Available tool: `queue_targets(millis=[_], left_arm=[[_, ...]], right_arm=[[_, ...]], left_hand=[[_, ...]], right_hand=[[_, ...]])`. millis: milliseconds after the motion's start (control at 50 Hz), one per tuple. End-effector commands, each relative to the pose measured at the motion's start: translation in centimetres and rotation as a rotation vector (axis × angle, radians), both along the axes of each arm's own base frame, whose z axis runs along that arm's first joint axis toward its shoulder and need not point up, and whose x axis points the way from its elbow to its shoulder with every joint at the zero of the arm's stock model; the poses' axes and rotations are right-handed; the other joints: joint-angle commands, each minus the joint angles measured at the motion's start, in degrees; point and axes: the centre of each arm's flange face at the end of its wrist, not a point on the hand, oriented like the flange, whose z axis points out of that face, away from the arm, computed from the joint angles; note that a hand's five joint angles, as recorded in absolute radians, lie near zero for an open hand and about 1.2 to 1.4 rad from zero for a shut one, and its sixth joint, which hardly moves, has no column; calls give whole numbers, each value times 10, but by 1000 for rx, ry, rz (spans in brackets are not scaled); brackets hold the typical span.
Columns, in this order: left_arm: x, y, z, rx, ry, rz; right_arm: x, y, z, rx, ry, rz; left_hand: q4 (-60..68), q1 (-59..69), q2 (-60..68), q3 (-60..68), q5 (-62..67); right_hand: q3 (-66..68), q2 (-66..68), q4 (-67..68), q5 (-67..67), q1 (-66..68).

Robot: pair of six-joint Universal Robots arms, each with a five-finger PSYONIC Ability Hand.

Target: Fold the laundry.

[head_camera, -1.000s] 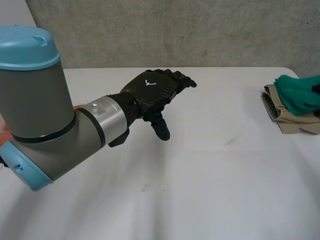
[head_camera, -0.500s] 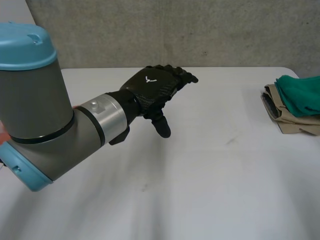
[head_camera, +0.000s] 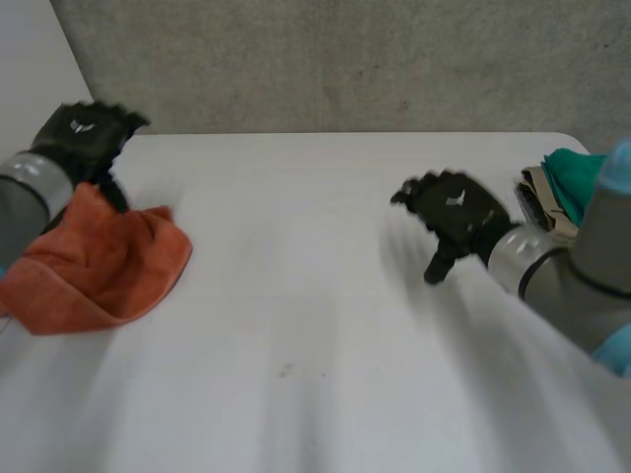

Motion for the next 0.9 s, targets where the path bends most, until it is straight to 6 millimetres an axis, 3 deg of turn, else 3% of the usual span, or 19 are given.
queue_targets(millis=[20,120,180,200,240,260,340,420,480,580,600,620,760,820,840,900], left_arm=[[65,-43,-86,137,-270,91],[65,-53,-123,186,-275,78],[62,-61,-128,141,-275,78],[61,-64,-129,117,-274,79],[53,-67,-133,80,-268,71],[50,-68,-132,63,-265,70],[27,-65,-121,-1,-236,55],[4,-53,-78,-77,-136,79],[-24,-28,-41,-102,37,33],[-63,11,-11,-63,242,-70],[-74,23,-9,-43,271,-109],[-98,46,-5,-3,323,-199],[-178,133,-7,184,512,-492],[-195,147,-21,248,552,-535],[-207,155,-32,273,563,-560],[-219,159,-40,275,556,-582]], right_arm=[[-6,22,-33,71,84,27],[-11,26,-44,88,90,17],[-13,28,-46,99,95,15],[-13,28,-46,99,95,15],[-14,32,-47,104,97,17],[-14,32,-46,103,97,17],[-16,37,-41,84,99,21],[-17,36,-36,61,95,15],[-19,33,-33,43,91,4],[-27,25,-31,32,90,-31],[-29,23,-30,27,89,-39],[-30,21,-30,23,88,-45],[-40,8,-25,9,68,-95],[-44,5,-25,6,71,-119],[-45,5,-25,8,72,-124],[-45,5,-25,10,75,-128]], left_hand=[[1,16,2,6,-12],[43,58,43,48,30],[198,212,198,203,184],[272,286,272,276,258],[587,601,587,592,574],[687,701,687,691,673],[688,702,688,692,674],[688,702,688,692,674],[688,702,688,692,674],[688,702,688,692,674],[688,702,688,692,674],[688,702,688,692,674],[688,702,688,692,674],[688,702,688,692,674],[629,644,630,634,616],[238,253,239,243,225]], right_hand=[[-23,-26,-34,-34,-16],[-23,-26,-34,-34,-16],[-23,-26,-34,-34,-16],[-23,-26,-34,-34,-16],[-23,-26,-34,-34,-16],[-23,-26,-34,-34,-16],[-23,-26,-34,-34,-16],[-23,-26,-34,-34,-16],[-23,-26,-34,-34,-16],[-23,-26,-34,-34,-16],[-23,-26,-34,-34,-16],[-23,-26,-34,-34,-16],[-23,-26,-34,-34,-16],[-23,-26,-34,-34,-16],[-23,-26,-34,-34,-16],[-23,-26,-34,-34,-16]])
